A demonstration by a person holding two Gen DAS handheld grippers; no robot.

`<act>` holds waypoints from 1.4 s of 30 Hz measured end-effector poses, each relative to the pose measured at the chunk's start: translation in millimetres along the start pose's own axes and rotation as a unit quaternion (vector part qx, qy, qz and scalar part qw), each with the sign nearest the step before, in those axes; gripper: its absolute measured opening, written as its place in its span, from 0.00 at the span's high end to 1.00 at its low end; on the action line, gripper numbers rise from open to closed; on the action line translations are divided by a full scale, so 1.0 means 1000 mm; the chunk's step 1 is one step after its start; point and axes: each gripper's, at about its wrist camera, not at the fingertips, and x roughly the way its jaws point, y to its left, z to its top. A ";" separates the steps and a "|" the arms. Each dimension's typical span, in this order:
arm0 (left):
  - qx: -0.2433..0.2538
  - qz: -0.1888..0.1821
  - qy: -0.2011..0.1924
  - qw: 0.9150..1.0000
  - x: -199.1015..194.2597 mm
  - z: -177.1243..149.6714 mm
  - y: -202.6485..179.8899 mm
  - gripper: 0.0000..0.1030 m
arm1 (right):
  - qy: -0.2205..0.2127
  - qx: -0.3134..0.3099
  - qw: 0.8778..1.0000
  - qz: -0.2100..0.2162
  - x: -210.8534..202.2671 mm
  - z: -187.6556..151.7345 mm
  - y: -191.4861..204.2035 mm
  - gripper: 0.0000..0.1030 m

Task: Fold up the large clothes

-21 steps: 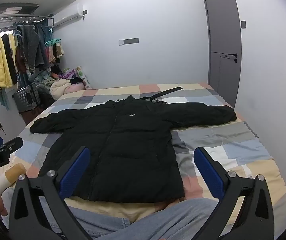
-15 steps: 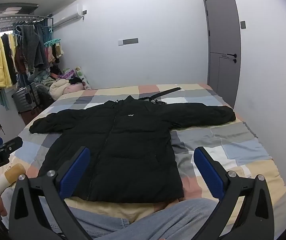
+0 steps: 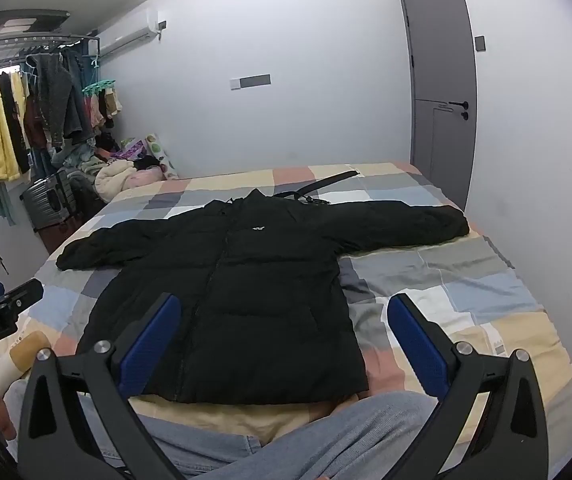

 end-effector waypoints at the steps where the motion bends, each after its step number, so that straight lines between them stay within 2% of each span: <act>1: 0.000 -0.001 0.000 1.000 0.000 -0.001 0.000 0.00 | 0.000 0.000 1.000 -0.001 -0.001 0.000 -0.001 0.00; 11: 0.001 0.000 0.000 1.000 -0.001 -0.001 0.000 0.00 | -0.008 0.008 1.000 0.007 -0.003 0.002 -0.002 0.00; 25: -0.007 0.014 -0.010 1.000 0.004 -0.006 -0.003 0.00 | 0.004 -0.001 1.000 0.021 0.018 -0.004 0.004 0.00; 36: -0.011 0.014 0.005 1.000 0.018 -0.011 0.001 0.00 | 0.035 -0.003 0.999 0.009 0.037 -0.017 0.005 0.00; 42: -0.017 0.017 0.014 1.000 0.024 -0.015 0.004 0.00 | 0.029 0.003 1.000 0.008 0.036 -0.015 0.002 0.00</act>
